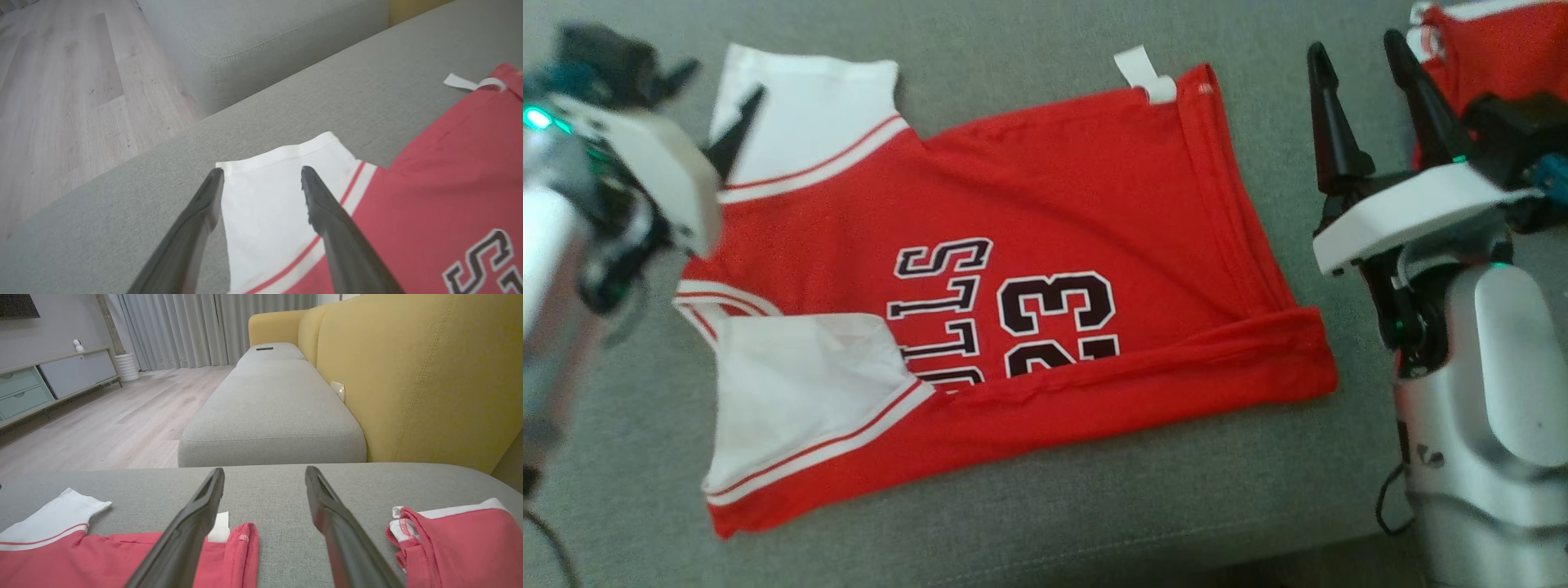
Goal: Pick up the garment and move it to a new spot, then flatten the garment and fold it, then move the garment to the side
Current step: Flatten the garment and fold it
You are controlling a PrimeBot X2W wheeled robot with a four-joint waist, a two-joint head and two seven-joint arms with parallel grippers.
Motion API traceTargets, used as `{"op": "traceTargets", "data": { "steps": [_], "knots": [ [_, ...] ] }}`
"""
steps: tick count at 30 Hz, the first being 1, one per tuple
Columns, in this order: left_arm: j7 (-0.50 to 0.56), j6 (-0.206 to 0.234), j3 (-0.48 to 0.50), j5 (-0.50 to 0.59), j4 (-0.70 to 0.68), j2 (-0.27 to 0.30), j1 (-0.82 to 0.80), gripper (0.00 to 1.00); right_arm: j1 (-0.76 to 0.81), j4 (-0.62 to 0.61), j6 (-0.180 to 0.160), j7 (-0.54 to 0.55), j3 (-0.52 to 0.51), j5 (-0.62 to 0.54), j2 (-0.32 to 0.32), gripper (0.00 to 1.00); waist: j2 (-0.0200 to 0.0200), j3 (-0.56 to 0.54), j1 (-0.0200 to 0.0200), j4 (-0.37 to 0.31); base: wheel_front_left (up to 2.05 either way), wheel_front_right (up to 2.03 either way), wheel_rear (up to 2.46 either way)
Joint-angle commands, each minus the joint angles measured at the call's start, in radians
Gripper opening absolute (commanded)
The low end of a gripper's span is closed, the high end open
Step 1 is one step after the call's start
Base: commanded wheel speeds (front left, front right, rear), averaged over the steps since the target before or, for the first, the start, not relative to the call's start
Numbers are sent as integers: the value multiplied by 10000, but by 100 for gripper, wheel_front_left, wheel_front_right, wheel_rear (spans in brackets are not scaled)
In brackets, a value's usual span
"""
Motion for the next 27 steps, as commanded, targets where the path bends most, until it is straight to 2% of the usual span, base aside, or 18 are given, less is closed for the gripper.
{"op": "traceTargets", "data": {
  "steps": [1,4,10,16,23,26,27],
  "knots": [
    [61,17,159,-331,-92,825,-942,100,-392,-341,42,-24,263,51,-13,100,0,651,-4,-424,0,0,0],
    [292,16,-629,-942,493,1321,-1815,100,-566,-299,42,-95,479,192,-13,100,0,1002,-4,-627,0,0,0],
    [542,15,-1666,-1291,2123,1787,-3193,100,-730,-411,42,-229,991,495,-12,100,0,1597,-4,-1040,0,0,0],
    [602,15,-2467,-1652,3148,1867,-3882,100,-877,-381,42,-318,1068,568,-12,100,0,1953,-4,-1418,0,0,0],
    [692,14,-3323,-2368,3556,1891,-4217,100,-1019,-347,42,-290,923,371,-12,100,0,2083,-4,-1578,0,0,0],
    [1046,14,-3681,-2862,3597,1815,-4206,100,-1123,-360,42,-226,791,273,-12,100,0,2083,-4,-1564,0,0,0],
    [1200,14,-3799,-3061,3546,1796,-4204,47,-1164,-363,42,-196,736,258,-12,100,0,2080,-4,-1546,0,0,0]
  ]
}}
